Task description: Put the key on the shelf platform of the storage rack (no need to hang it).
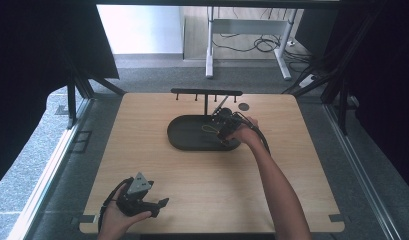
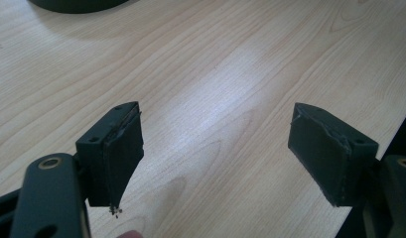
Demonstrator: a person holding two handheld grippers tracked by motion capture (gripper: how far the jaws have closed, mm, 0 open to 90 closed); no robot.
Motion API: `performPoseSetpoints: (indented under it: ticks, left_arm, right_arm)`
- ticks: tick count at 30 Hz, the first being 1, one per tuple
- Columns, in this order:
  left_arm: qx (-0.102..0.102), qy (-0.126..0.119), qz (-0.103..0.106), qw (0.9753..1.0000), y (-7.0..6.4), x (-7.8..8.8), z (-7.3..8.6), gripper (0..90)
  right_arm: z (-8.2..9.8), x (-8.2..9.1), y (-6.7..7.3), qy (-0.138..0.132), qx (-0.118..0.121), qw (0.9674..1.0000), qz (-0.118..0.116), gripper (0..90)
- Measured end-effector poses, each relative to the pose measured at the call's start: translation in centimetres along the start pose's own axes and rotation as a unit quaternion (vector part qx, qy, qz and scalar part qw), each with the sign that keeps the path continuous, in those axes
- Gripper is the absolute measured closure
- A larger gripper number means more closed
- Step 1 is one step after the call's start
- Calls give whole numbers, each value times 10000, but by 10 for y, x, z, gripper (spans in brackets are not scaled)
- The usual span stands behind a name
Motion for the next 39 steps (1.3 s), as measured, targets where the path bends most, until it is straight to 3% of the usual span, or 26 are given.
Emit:
performPoseSetpoints:
  ticks: [12,24,30,39]
  left_arm:
    - [-4,-156,-47,9999,0,4,-3,227]
    - [-42,-111,-26,9999,-2,2,-3,227]
    - [-28,-78,-27,10000,-1,1,-2,226]
    - [-21,-46,-32,10000,0,0,-1,226]
  right_arm:
    - [0,0,1,5,-79,10000,-12,598]
    - [3,13,1,-132,-104,9999,-33,567]
    - [6,24,1,-332,-275,9990,-70,529]
    - [23,45,9,-689,-316,9969,-231,481]
Point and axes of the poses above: each handheld gripper's, and its own axes: x roughly backward along the jaws, z roughly out of its underside, y roughly to its left, the point moved 7 cm from there along -x, roughly forward along the jaws, and after that the axes turned 3 degrees about -y, right-handed, at the moved point
